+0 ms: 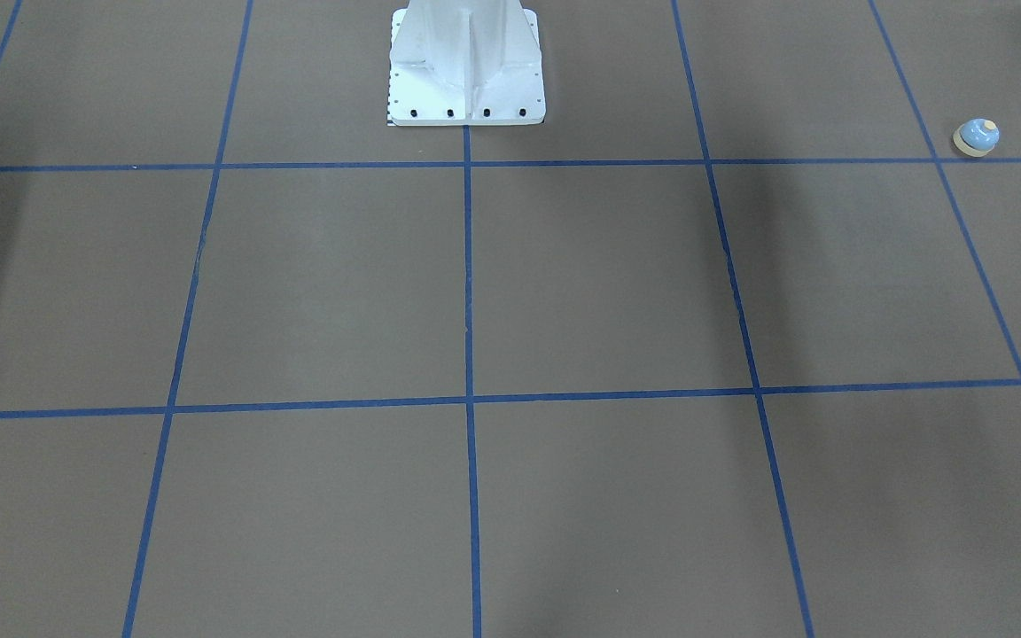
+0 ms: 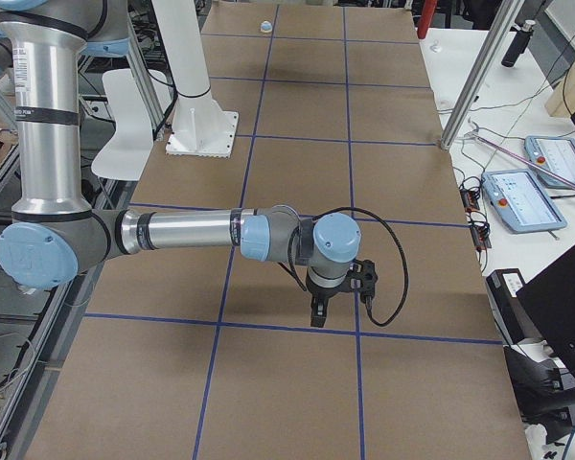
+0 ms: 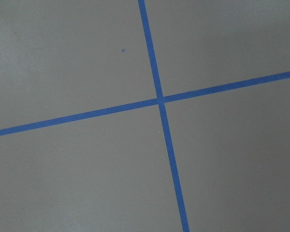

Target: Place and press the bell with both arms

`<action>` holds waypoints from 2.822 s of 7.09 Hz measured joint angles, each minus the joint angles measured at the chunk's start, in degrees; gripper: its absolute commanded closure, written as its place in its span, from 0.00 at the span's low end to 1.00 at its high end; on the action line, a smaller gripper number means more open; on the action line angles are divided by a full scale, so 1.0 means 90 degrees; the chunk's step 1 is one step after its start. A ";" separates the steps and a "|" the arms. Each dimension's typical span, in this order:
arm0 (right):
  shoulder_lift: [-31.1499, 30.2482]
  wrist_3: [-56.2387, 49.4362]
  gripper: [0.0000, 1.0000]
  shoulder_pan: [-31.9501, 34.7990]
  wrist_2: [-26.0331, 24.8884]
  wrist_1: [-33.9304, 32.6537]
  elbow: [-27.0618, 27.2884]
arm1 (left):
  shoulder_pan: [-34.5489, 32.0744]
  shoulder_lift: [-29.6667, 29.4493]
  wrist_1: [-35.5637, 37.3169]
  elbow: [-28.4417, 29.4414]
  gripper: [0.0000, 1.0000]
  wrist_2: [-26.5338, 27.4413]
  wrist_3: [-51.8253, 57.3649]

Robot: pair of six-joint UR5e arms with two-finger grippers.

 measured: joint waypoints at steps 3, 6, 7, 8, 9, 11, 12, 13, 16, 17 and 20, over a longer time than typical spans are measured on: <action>0.0009 0.0032 0.00 0.0000 -0.0015 0.0001 0.0031 | 0.0013 0.0054 0.0036 -0.0344 0.00 -0.0003 -0.0285; 0.0011 0.0040 0.00 -0.0001 -0.0045 0.0001 0.0064 | 0.0014 0.0117 0.0067 -0.0936 0.00 -0.0013 -0.0976; 0.0001 0.0036 0.00 0.0001 -0.0059 0.0001 0.0064 | 0.0033 0.0191 0.0065 -0.1078 0.00 -0.0002 -0.1621; -0.0015 0.0034 0.00 0.0002 -0.0065 0.0001 0.0064 | 0.0083 0.0298 0.0058 -0.1304 0.00 0.0078 -0.2520; -0.0029 0.0033 0.00 0.0002 -0.0073 0.0001 0.0067 | 0.0222 0.0528 0.0055 -0.1685 0.00 0.0350 -0.3404; -0.0034 0.0039 0.00 0.0000 -0.0084 0.0001 0.0107 | 0.0819 0.1369 0.0069 -0.2724 0.00 0.1419 -0.4828; -0.0039 0.0039 0.00 0.0000 -0.0096 -0.0005 0.0119 | 0.1057 0.1827 0.0076 -0.3139 0.00 0.1866 -0.5356; -0.0054 0.0038 0.00 0.0000 -0.0113 -0.0020 0.0125 | 0.1257 0.2155 0.0079 -0.3379 0.00 0.2212 -0.5917; -0.0079 0.0042 0.00 0.0001 -0.0193 -0.0046 0.0161 | 0.3216 0.2586 0.0391 -0.3534 0.00 0.3909 -0.9118; -0.0068 0.0041 0.00 -0.0003 -0.0227 -0.0043 0.0165 | 0.3960 0.2620 0.0774 -0.3537 0.00 0.4342 -1.0226; -0.0049 0.0031 0.00 -0.0007 -0.0239 -0.0020 0.0174 | 0.5043 0.2689 0.2142 -0.3449 0.00 0.4638 -1.2587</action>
